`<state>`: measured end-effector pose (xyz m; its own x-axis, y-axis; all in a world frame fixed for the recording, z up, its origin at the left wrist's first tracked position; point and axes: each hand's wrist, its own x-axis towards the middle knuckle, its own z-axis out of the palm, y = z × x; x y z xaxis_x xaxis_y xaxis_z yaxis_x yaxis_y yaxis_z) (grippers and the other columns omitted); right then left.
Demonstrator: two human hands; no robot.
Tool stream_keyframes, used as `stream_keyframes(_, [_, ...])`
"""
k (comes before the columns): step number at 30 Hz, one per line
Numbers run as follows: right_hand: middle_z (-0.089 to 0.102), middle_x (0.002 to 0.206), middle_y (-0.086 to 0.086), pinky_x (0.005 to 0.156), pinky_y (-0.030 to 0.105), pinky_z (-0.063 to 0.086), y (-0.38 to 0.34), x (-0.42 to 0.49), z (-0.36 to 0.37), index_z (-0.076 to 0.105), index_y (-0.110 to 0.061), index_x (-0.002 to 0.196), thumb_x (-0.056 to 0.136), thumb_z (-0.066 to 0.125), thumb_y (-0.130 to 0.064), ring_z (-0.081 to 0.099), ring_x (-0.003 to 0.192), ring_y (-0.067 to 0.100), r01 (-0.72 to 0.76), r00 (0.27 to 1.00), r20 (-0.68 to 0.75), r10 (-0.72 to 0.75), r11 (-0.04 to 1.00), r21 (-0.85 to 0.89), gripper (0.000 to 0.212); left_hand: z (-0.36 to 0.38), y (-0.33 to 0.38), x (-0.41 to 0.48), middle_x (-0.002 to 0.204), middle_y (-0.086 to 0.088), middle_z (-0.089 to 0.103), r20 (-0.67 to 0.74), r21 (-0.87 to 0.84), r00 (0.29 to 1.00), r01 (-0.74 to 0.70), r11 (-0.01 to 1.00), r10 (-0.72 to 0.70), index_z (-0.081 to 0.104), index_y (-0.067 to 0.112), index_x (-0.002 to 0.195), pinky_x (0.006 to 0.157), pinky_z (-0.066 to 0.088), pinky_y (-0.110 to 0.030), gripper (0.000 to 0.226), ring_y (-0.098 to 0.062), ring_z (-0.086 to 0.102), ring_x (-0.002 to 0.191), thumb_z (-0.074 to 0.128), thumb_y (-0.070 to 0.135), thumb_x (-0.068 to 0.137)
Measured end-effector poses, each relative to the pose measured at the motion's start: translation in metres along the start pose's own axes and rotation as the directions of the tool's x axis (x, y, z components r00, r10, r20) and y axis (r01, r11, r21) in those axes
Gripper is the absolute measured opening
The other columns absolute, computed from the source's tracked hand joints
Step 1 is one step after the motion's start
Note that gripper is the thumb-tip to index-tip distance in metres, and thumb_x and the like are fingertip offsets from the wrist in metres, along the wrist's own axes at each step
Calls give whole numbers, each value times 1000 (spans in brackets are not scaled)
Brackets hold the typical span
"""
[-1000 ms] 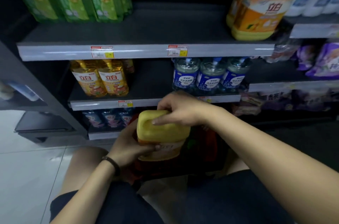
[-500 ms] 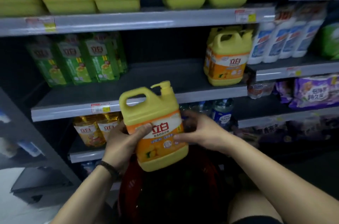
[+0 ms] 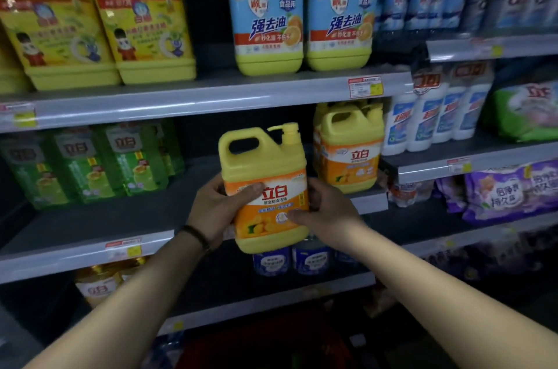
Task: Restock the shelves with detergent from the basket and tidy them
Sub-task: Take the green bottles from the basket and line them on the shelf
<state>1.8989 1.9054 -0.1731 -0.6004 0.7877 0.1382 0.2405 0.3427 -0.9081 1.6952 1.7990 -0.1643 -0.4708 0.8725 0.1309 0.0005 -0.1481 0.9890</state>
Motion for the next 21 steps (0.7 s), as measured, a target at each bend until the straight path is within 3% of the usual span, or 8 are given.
stream_keyframes(5, [73,122,-15,99,41,60,5,35,-15,62,-35,138,92,82,-27,70,111,9,31,995,-91,-36,998,-54,50,17,-6,57,116,-9,80,32,0,999,13,1000,-13,73,18,124,94,61,-58,65,-32,78,107,96,37,66])
stream_keyframes(9, [71,118,-17,91,30,61,8,56,-21,58,-36,139,95,77,-21,66,98,-3,63,985,-156,-75,995,-78,50,30,-9,90,116,-9,80,41,-28,999,15,999,-14,72,18,125,96,60,-58,60,-30,78,107,91,29,69])
stream_keyframes(12, [67,122,-16,91,27,55,16,66,-13,52,-38,141,93,76,-19,63,104,-2,109,966,-225,-130,989,-103,58,33,-14,110,118,-8,80,31,-15,999,-13,1000,13,71,18,128,96,61,-57,65,-28,77,108,92,30,67])
stream_keyframes(14, [63,132,-8,98,35,57,28,69,-4,42,-38,151,91,74,-19,63,115,7,115,962,-230,-150,981,-157,70,33,-24,120,119,-8,79,6,-9,1000,-29,1000,29,70,18,128,96,60,-58,67,-28,77,109,93,30,66])
stream_keyframes(17, [46,155,-2,107,45,54,47,69,1,12,-40,168,91,71,-26,54,134,21,57,981,-167,-94,975,-213,98,34,-36,128,120,-5,79,-18,22,999,-48,999,49,70,22,129,97,60,-57,72,-26,77,110,99,35,64])
stream_keyframes(21, [32,165,-6,108,46,54,67,61,5,-2,-43,169,99,68,-33,50,141,23,41,985,-156,-71,981,-191,100,35,-41,134,123,-4,78,23,33,998,-56,998,56,67,22,132,96,61,-54,82,-26,76,112,96,41,58])
